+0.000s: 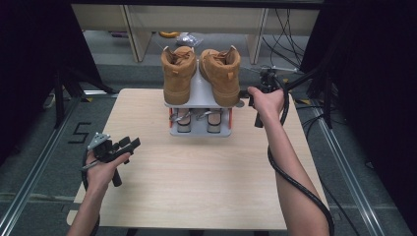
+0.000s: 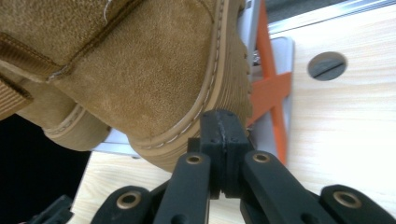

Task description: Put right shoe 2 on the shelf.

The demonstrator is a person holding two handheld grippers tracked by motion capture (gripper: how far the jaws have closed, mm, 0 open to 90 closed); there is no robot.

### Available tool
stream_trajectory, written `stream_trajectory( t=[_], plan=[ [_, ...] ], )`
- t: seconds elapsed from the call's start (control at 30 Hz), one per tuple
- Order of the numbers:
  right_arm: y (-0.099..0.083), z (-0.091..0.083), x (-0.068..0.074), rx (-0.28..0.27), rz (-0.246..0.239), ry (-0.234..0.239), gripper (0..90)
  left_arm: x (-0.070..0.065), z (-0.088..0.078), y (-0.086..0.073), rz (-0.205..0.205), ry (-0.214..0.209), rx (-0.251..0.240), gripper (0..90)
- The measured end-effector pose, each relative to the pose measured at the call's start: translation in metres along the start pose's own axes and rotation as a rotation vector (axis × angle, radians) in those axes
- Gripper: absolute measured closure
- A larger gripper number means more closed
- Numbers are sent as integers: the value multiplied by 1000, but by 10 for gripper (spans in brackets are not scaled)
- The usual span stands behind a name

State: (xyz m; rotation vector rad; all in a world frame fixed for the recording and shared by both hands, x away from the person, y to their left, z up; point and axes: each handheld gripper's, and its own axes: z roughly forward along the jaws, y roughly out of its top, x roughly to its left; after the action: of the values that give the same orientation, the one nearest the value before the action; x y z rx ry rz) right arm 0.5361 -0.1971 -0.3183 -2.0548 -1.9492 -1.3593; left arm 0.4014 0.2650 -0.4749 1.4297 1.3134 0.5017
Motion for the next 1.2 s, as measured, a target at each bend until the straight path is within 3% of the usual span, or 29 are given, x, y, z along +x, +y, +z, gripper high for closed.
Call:
stream_trajectory(
  t=[0.03,0.1,0.2,0.27,0.33,0.37,0.43,0.5,0.57,0.6,0.63,0.67,0.7,0.77,0.87,0.9,0.97,1.0,1.03,1.17,1.2],
  plan=[
    [-1,2,2,2,24,42,900,0,0,0,0,0,0,491],
    [-1,5,4,0,-18,25,900,0,-1,0,-2,-1,-5,491],
    [-3,9,8,2,-22,27,900,1,-1,1,-1,1,-6,491],
    [-4,9,12,11,8,29,900,1,-1,0,-1,3,-2,491],
    [-3,11,12,16,-17,10,900,1,0,0,-1,0,-1,490],
    [-4,11,13,14,-1,36,900,1,0,0,0,-2,1,490],
    [-4,13,13,14,-21,22,900,0,0,0,1,-1,1,490],
    [-6,14,14,10,-23,43,900,0,1,0,-1,1,-1,490],
    [-6,16,17,16,-41,23,900,0,0,-1,2,-1,4,490],
    [-6,16,19,19,-40,10,900,0,0,-1,3,-3,4,490],
    [-6,17,19,24,-18,36,900,0,0,-1,4,-3,3,490],
    [-6,17,20,25,2,31,900,0,0,0,2,-1,0,490],
    [-6,16,18,28,-4,49,900,0,0,0,1,1,0,490],
    [-7,18,15,3,-39,42,900,0,1,-1,0,0,0,489],
    [-7,17,18,16,-28,28,900,-1,1,-2,0,-1,6,489],
    [-7,19,19,13,-55,31,900,-1,1,-2,1,-4,4,489],
    [-7,19,21,13,-38,24,900,-2,0,-1,3,-3,2,488],
    [-7,18,19,15,-60,14,900,-1,0,0,4,-2,0,488],
    [-7,19,19,13,-42,40,892,-1,0,0,3,0,-1,488],
    [-8,18,18,-9,-31,28,855,1,0,-1,-1,3,0,487],
    [-8,17,15,-24,-79,19,847,1,-1,-1,-2,3,-2,487]
  ],
)
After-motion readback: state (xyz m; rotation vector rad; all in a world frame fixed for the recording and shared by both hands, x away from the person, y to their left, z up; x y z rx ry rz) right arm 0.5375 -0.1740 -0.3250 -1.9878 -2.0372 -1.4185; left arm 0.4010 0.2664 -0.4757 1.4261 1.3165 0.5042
